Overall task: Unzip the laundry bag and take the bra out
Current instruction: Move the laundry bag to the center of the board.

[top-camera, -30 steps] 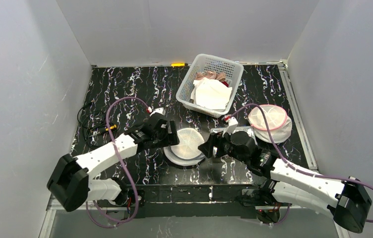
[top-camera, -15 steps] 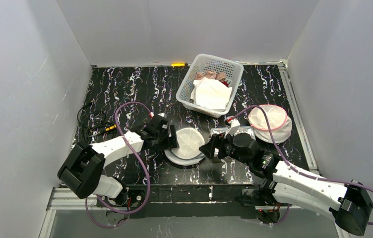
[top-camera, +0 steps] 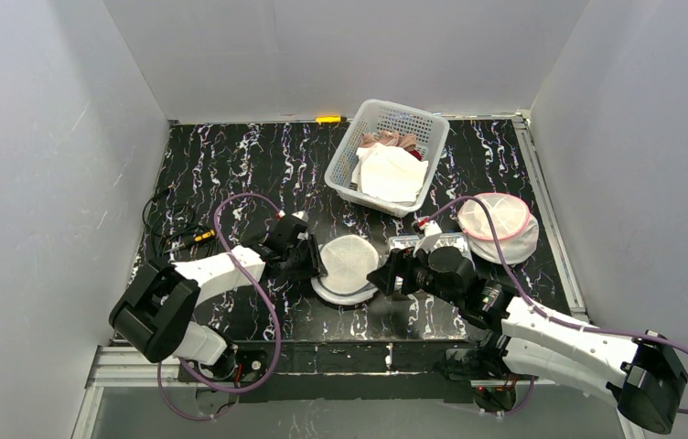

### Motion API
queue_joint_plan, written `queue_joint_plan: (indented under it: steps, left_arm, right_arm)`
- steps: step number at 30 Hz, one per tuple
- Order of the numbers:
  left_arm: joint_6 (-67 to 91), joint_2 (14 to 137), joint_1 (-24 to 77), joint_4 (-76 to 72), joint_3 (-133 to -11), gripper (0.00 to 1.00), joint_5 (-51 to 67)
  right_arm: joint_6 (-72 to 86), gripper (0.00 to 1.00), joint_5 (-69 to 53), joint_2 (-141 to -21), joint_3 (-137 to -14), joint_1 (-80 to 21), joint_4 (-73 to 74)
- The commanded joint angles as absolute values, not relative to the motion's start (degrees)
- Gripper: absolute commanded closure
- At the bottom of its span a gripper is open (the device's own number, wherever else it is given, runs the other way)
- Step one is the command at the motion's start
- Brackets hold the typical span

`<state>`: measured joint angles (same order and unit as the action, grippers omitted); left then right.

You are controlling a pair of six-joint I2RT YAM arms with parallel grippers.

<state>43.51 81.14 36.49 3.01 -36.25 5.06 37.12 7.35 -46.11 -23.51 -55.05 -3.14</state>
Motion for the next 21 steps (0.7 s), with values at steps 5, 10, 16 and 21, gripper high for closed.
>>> queue_joint_plan:
  steps: [5,10,16,21]
  left_arm:
    - [43.3,78.5,36.3,7.1,-35.5,0.85,4.8]
    - [43.9,75.1,36.5,10.4,-36.5,1.00,1.2]
    - [46.1,68.4,35.7,16.9,-39.7,1.00,-9.4]
    - [47.4,68.6,31.5,21.1,-46.0,1.00,-15.0]
  right_arm:
    - [36.3,0.18,8.5,-45.3,-24.3,-55.2,-4.9]
    - [35.1,0.18,9.4,-44.6,-25.1,-55.3,-4.2]
    - [32.7,0.19,11.1,-42.3,-26.5,-55.2,-1.8]
    - [31.2,0.19,11.7,-40.6,-27.5,-55.2,-0.1]
